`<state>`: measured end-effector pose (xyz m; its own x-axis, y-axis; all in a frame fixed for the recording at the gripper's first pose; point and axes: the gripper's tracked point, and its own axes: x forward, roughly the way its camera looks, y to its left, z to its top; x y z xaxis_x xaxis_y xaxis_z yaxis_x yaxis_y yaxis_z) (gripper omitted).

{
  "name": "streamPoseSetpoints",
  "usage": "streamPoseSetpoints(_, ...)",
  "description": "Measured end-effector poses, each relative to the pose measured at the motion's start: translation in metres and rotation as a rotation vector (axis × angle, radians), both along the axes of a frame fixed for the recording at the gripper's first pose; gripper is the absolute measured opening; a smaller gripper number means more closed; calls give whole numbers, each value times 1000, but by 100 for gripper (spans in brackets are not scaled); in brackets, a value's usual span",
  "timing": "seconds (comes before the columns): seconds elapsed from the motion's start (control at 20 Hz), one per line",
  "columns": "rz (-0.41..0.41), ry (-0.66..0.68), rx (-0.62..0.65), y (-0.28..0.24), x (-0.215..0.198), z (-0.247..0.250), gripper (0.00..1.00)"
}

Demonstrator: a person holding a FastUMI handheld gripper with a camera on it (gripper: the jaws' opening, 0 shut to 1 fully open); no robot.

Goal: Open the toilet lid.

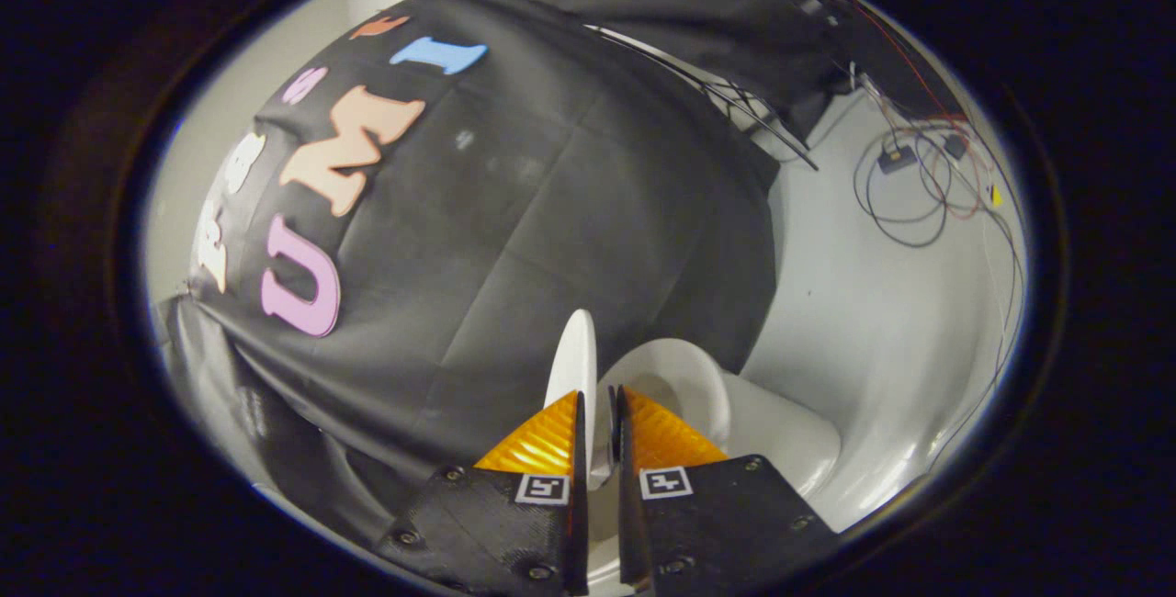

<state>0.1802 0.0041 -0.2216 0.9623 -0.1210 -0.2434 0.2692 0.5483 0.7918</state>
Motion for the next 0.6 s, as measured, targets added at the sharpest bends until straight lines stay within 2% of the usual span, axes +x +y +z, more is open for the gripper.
streamPoseSetpoints(0.3,133,-33,-263,81,17,108,13)
streamPoseSetpoints(0.6,288,-11,-508,160,29,163,13)
